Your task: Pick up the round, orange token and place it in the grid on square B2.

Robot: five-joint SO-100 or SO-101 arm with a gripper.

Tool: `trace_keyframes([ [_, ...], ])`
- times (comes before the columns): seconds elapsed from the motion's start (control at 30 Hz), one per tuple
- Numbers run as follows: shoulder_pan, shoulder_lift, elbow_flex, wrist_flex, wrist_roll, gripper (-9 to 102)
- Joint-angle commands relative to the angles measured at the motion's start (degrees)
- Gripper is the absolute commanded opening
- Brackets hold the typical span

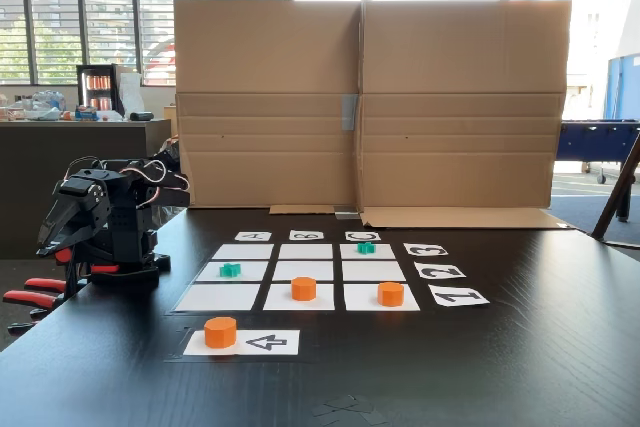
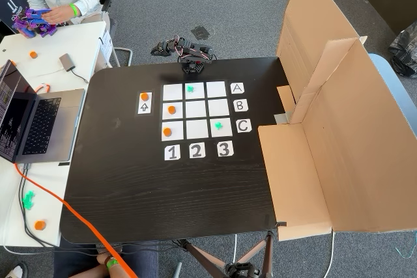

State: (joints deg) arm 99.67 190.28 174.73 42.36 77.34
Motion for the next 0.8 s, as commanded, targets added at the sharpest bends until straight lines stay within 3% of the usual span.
trace_keyframes([
  [0.0, -5.2, 0.4, -0.2, -0.4, 2.0, -1],
  [0.4, -5.3, -0.5, -0.4, -1.0, 2.0, -1],
  [0.63, -5.6, -12.7, -6.2, -3.3, 1.9, -1],
  [0.77, -6.3, -20.6, -15.3, 0.9, 1.9, -1],
])
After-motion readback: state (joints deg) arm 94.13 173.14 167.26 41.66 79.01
